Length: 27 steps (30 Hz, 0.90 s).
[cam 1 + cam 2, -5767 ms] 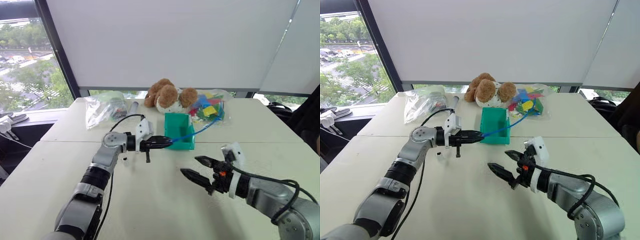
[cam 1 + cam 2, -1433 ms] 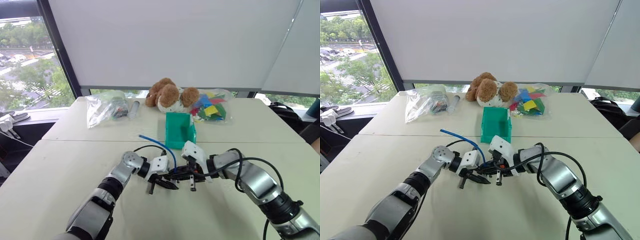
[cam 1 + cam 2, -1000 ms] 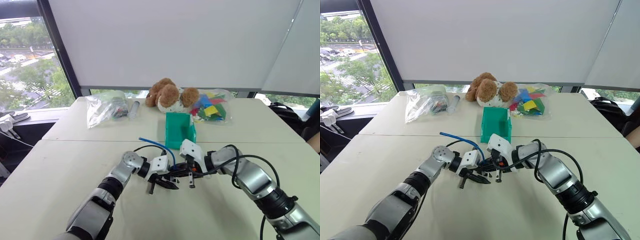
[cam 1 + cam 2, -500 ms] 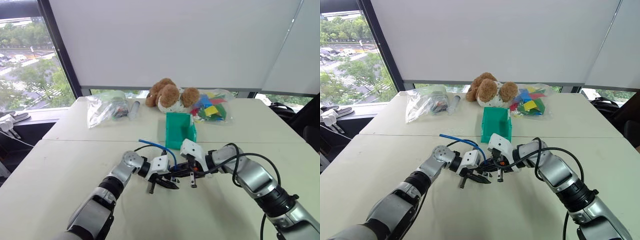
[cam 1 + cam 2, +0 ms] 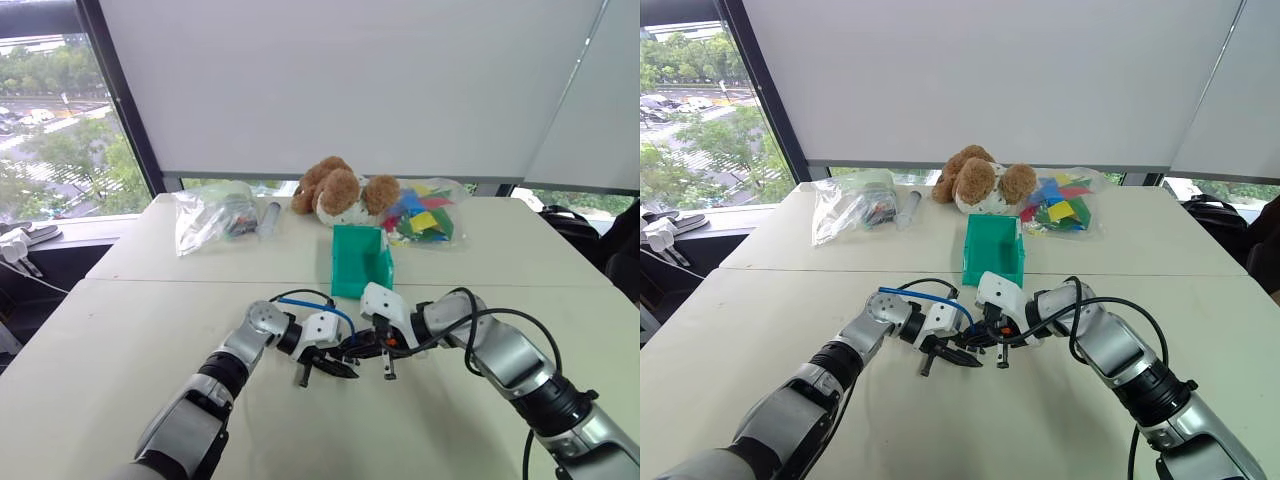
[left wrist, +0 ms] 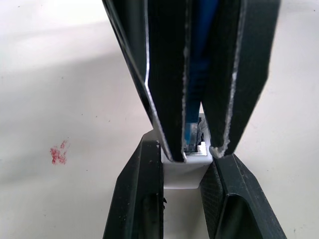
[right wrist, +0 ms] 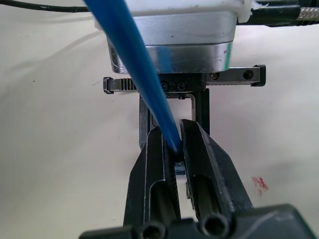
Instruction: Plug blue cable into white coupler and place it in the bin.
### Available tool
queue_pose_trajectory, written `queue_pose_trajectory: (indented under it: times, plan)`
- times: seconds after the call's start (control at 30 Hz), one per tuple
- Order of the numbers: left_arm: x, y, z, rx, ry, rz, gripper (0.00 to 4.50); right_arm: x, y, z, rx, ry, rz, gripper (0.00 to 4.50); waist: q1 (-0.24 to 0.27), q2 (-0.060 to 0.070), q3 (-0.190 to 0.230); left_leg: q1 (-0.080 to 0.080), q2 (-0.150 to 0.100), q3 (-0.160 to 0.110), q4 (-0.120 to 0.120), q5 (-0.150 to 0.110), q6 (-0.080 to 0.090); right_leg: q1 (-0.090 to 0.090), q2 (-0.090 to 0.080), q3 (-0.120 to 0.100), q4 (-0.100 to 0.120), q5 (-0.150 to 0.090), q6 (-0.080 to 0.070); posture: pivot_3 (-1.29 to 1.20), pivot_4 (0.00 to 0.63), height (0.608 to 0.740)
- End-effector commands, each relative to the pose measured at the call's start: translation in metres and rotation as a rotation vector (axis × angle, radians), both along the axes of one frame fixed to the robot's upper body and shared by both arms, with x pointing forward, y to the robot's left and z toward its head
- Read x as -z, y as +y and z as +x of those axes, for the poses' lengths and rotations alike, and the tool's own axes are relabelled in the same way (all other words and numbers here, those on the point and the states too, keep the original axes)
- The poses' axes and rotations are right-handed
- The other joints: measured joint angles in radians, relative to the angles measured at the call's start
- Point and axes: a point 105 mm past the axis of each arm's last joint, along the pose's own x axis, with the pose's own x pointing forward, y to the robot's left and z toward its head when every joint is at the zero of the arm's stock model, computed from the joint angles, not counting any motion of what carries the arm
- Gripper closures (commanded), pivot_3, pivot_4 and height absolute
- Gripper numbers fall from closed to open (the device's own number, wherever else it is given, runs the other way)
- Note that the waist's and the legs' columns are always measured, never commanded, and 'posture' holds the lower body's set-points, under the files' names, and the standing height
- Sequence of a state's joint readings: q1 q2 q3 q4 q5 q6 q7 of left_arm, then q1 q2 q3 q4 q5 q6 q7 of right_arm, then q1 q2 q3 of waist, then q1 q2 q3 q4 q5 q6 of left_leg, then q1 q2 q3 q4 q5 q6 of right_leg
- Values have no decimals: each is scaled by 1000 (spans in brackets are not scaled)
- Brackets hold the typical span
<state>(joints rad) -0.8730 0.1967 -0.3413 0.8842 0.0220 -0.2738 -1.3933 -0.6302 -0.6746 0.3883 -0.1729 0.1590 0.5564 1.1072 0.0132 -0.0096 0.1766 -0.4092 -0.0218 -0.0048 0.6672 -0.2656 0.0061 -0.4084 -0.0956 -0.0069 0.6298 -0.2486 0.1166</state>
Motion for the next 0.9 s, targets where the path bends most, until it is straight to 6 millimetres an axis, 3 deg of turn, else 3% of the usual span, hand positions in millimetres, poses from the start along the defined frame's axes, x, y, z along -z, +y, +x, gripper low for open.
queue_pose_trajectory:
  times: [0.03,0.3,0.53,0.6,0.63,0.8,0.9]
  plan:
    - [2,4,2,-15,-4,26,4105,26,1,-6,-4,72,-39,4500,-1,0,0,0,0,0,0,0,0,0,0,0,0,0,0,0,150,740]
    - [3,7,1,-23,12,22,4105,49,-4,-8,9,123,-72,4500,-4,-2,-5,3,1,0,0,0,0,2,1,0,0,0,0,0,150,740]
    - [-1,13,2,-49,41,-2,4105,36,-4,-5,41,105,-5,4500,-5,-2,-6,3,1,0,0,0,0,2,1,0,0,0,0,0,150,740]
    - [-6,21,0,-56,83,-9,3068,26,-3,-3,56,82,23,4500,-9,-2,-6,2,1,0,0,0,0,2,1,0,0,0,0,0,150,740]
    - [-8,26,0,-64,92,-7,2827,22,-3,-2,63,70,30,4500,-12,-2,-6,2,1,0,-1,0,0,1,1,0,0,0,0,0,150,740]
    - [-28,54,2,-144,86,-49,235,-8,-2,3,95,17,105,4500,-20,-2,-6,1,2,0,-2,0,0,0,0,0,0,0,0,0,150,740]
    - [-50,76,6,-238,98,-124,40,-39,-5,19,149,-78,168,4500,-21,-1,-4,0,1,-1,-1,0,0,-2,-1,0,0,0,0,0,150,740]
